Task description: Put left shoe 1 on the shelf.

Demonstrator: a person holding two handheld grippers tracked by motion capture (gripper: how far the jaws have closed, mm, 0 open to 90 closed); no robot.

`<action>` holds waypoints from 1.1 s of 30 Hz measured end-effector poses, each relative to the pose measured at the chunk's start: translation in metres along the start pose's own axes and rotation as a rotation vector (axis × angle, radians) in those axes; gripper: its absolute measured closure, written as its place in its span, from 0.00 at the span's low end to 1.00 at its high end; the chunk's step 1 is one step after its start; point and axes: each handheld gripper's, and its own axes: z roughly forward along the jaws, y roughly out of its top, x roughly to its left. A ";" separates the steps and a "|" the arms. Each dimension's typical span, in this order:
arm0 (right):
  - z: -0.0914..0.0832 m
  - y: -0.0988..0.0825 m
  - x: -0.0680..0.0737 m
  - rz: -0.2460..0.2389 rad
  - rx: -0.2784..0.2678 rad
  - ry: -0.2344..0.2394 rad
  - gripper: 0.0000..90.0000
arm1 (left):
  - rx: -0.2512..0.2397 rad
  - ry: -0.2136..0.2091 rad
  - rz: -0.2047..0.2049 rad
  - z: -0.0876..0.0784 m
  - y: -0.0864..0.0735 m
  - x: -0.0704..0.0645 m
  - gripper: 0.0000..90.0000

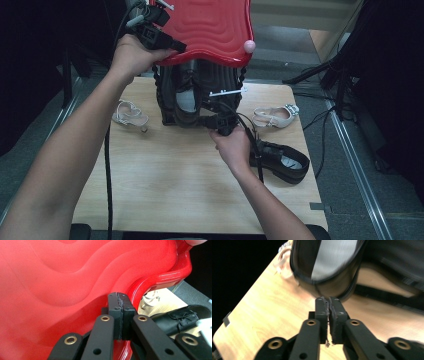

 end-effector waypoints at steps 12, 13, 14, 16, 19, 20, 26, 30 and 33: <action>0.033 -0.010 0.005 -0.066 0.002 -0.001 1.00 | 0.004 0.006 0.013 -0.001 0.000 -0.001 1.00; 0.033 -0.009 0.004 -0.052 0.001 0.016 1.00 | 0.002 0.012 0.016 -0.001 -0.001 -0.001 1.00; 0.033 -0.009 0.004 -0.052 0.001 0.016 1.00 | 0.004 0.006 0.014 -0.001 -0.001 0.000 1.00; 0.033 -0.008 0.005 -0.062 0.003 0.017 1.00 | 0.013 -0.002 0.013 -0.002 -0.001 0.001 1.00; 0.032 -0.003 0.008 -0.064 0.005 0.027 1.00 | 0.014 0.005 0.015 -0.001 0.000 0.000 1.00; 0.032 0.002 0.013 -0.078 0.011 0.019 1.00 | 0.017 0.004 0.013 -0.002 0.000 0.000 1.00; 0.042 0.016 0.015 -0.091 0.007 -0.010 1.00 | 0.017 -0.001 0.014 -0.002 -0.001 0.001 1.00; 0.049 0.028 0.015 -0.069 -0.005 -0.026 1.00 | 0.010 0.000 0.017 -0.002 -0.002 0.001 1.00; 0.054 0.037 0.015 -0.042 -0.014 -0.020 1.00 | 0.005 0.000 0.012 -0.002 -0.002 0.001 1.00</action>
